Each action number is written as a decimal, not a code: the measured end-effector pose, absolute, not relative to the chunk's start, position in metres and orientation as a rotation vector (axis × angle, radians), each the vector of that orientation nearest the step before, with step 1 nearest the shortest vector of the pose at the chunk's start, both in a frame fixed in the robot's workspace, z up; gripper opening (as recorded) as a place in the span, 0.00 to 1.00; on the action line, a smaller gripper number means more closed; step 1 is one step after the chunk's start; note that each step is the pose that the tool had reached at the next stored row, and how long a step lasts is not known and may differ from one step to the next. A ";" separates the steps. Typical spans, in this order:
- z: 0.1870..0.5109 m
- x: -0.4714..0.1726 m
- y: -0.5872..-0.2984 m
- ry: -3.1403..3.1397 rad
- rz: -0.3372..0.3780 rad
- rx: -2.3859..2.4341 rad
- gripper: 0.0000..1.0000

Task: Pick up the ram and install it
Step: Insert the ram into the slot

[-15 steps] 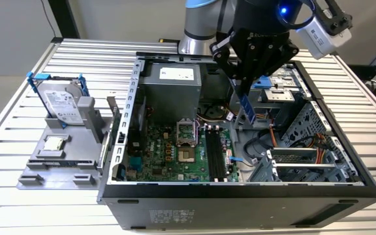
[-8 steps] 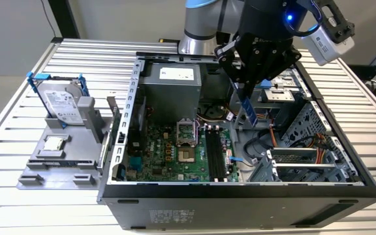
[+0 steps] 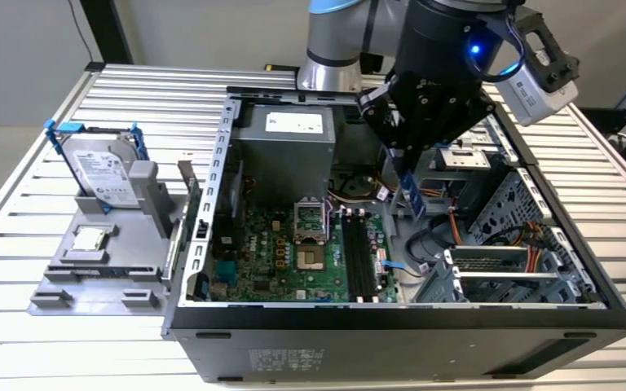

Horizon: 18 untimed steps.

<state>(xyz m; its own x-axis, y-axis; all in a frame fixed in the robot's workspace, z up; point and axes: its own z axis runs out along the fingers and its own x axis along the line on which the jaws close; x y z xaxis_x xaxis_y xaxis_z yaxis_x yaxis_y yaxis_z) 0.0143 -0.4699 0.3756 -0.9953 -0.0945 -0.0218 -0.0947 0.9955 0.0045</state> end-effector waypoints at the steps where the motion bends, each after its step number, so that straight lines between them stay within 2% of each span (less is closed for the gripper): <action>1: 0.374 0.014 -0.470 3.117 0.008 -0.135 0.00; 18: 0.358 0.014 -0.470 3.118 0.008 -0.114 0.00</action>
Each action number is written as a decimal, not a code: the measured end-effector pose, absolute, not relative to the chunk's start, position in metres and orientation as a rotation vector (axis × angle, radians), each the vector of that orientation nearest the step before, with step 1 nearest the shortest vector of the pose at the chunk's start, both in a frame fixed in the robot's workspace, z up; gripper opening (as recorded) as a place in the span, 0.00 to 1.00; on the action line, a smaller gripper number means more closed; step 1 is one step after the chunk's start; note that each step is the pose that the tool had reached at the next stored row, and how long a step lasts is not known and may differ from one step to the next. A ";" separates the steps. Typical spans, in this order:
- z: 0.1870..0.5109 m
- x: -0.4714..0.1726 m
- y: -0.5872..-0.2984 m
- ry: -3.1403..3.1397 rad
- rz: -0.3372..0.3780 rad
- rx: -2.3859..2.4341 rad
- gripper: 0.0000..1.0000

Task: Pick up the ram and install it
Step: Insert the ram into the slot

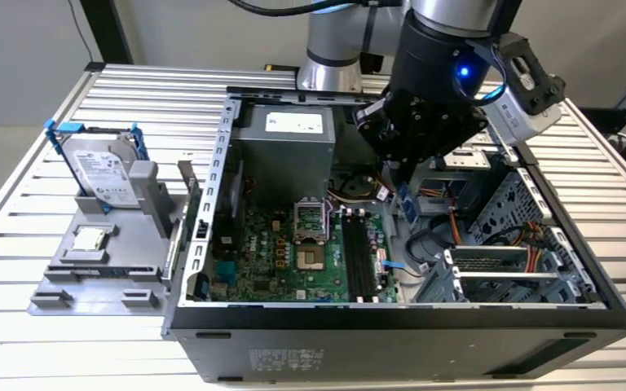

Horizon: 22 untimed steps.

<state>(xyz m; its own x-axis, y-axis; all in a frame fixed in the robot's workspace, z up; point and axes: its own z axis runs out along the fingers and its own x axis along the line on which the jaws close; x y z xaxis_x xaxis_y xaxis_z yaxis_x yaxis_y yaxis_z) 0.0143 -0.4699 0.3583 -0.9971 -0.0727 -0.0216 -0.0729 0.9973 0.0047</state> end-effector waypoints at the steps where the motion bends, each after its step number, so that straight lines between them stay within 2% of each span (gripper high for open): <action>1: 0.356 0.014 -0.470 3.118 0.009 -0.114 0.00; 22: 0.318 0.009 -0.470 3.115 0.007 0.069 0.00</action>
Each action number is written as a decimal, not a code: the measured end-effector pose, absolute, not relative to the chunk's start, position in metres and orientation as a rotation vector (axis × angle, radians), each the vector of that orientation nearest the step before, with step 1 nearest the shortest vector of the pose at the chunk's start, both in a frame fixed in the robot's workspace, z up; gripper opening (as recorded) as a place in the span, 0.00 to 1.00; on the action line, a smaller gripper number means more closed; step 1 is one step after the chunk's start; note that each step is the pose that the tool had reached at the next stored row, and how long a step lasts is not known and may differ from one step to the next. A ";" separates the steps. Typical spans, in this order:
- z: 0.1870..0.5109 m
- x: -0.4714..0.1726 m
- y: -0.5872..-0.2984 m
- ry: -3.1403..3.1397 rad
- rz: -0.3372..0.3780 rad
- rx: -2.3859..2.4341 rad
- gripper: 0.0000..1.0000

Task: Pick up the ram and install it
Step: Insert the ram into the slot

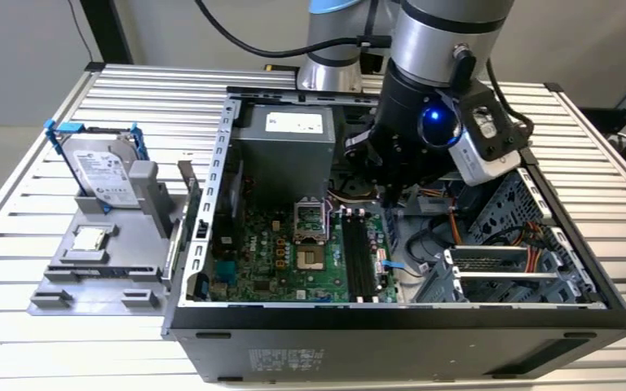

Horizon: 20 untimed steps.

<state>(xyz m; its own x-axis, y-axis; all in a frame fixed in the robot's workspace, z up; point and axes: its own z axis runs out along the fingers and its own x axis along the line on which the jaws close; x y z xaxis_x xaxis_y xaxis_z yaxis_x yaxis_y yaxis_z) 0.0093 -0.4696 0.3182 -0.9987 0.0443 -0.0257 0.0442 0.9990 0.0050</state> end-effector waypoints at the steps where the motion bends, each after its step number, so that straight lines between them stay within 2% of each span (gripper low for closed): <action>1: 0.316 0.009 -0.470 3.115 0.007 0.078 0.00; 20: 0.287 0.009 -0.464 3.110 0.007 0.092 0.00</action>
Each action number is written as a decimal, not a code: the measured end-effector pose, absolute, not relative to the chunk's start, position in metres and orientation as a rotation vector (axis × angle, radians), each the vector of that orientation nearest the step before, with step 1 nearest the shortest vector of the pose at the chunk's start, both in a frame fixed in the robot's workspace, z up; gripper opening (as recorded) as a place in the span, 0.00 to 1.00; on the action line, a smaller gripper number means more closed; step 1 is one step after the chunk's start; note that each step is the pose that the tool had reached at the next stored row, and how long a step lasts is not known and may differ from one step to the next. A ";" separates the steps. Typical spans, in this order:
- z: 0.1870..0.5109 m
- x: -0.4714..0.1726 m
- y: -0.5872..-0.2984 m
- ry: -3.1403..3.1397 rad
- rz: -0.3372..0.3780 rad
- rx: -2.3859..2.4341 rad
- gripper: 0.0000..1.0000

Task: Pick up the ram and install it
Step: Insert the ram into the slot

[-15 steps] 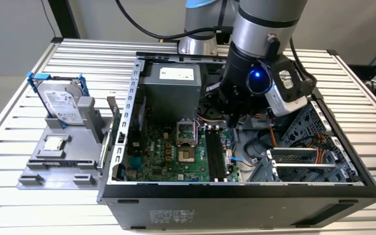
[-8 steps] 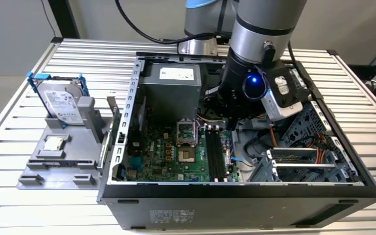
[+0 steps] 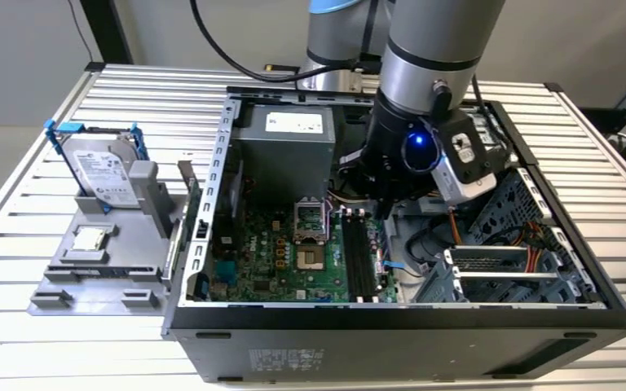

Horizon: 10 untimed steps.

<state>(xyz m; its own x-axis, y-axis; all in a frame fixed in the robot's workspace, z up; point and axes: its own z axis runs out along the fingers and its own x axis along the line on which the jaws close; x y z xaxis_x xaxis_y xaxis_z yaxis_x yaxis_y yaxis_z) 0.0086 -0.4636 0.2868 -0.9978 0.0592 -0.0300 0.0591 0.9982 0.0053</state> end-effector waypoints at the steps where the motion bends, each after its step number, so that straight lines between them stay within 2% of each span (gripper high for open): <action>1: 0.285 0.009 -0.464 3.110 0.007 0.090 0.00; 10: 0.269 0.011 -0.464 3.111 0.007 0.068 0.00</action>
